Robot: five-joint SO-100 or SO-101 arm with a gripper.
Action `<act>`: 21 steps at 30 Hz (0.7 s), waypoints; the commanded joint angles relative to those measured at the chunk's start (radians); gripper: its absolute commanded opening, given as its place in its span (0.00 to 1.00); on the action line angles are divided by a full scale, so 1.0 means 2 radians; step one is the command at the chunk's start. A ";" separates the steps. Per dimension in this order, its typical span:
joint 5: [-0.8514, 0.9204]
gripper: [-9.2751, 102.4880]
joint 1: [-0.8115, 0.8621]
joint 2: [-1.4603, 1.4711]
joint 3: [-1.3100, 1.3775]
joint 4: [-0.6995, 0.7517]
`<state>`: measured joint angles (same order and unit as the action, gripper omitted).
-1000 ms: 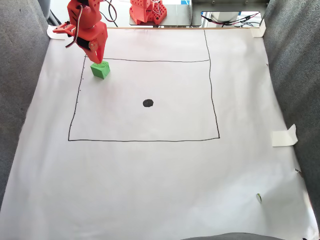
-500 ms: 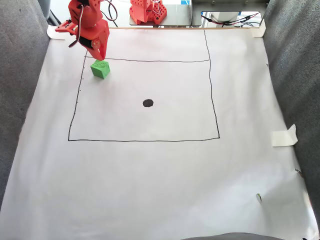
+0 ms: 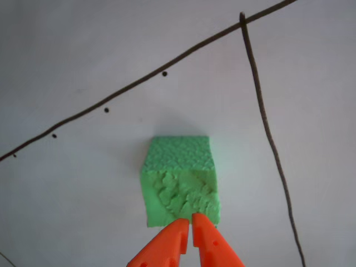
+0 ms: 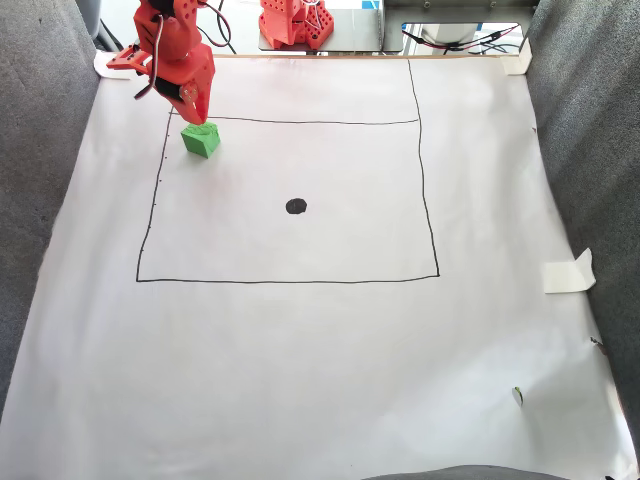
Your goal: Grasp the colored block, Place it on the black dot, and then return the arm to the default position.
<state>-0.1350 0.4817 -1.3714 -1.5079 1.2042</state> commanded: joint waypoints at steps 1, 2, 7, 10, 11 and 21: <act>0.006 0.08 0.004 -0.004 0.013 -0.005; 0.007 0.08 0.004 -0.004 0.012 -0.005; 0.022 0.08 0.004 -0.004 0.011 0.002; 0.036 0.17 0.002 -0.005 0.010 0.015; 0.040 0.21 0.002 -0.005 0.010 0.019; 0.087 0.38 -0.001 -0.011 0.010 0.075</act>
<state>0.0138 0.4847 -1.3714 -1.5079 1.3300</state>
